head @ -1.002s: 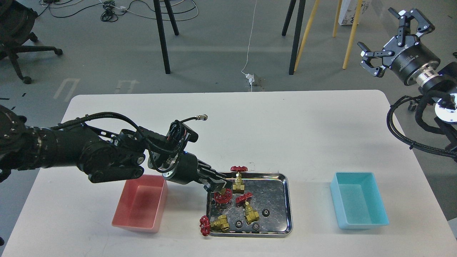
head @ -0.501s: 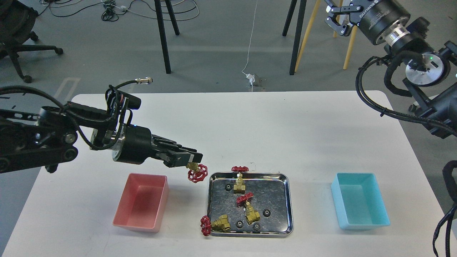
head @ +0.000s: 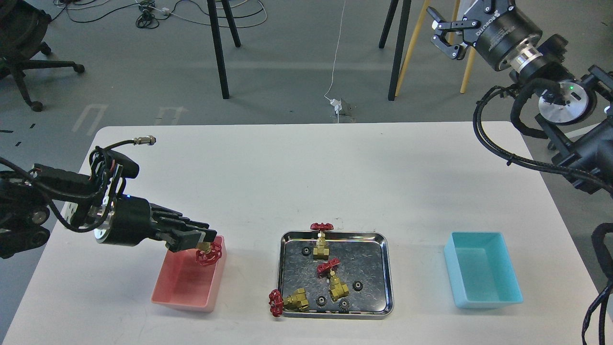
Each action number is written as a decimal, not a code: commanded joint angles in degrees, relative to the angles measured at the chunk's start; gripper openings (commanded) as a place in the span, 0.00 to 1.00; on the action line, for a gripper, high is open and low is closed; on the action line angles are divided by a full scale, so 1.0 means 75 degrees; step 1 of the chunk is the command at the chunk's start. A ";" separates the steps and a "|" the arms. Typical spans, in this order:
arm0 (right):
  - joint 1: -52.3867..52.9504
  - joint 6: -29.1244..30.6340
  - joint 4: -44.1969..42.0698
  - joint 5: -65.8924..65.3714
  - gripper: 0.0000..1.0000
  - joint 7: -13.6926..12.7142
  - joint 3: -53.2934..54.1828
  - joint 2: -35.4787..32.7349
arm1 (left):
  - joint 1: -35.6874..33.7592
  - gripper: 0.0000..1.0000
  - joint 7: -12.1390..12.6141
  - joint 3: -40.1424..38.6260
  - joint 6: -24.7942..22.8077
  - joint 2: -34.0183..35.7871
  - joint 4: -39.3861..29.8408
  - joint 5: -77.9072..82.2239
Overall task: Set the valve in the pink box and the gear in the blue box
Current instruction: 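Lift the valve and carry it over the pink box, then release the valve into the pink box and raise the left arm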
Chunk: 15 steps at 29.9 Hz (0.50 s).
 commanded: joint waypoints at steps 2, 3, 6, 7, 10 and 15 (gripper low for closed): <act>-0.0106 0.0000 0.0020 0.0000 0.99 0.0000 0.0012 -0.0042 | 0.0296 0.15 0.0001 0.0002 0.0075 -0.0284 0.0680 0.0045; -0.0118 0.0000 0.0020 0.0012 0.99 0.0000 0.0012 -0.0042 | 0.0378 0.15 0.0001 0.0002 0.0087 -0.0331 0.0797 0.0068; -0.0130 0.0000 0.0020 0.0000 0.99 0.0012 0.0024 -0.0065 | 0.0519 0.15 0.0001 0.0002 0.0098 -0.0507 0.0904 0.0127; -0.0153 0.0000 0.0020 0.0000 0.99 0.0000 0.0012 -0.0065 | 0.0565 0.15 0.0001 0.0014 0.0145 -0.0577 0.0962 0.0127; -0.0212 0.0000 0.0020 0.0000 0.99 0.0000 0.0024 -0.0077 | 0.0765 0.15 0.0001 0.0002 0.0251 -0.0800 0.1208 0.0174; -0.0282 0.0000 0.0020 0.0000 0.99 0.0012 0.0024 -0.0089 | 0.0835 0.20 0.0001 0.0002 0.0309 -0.0836 0.1232 0.0174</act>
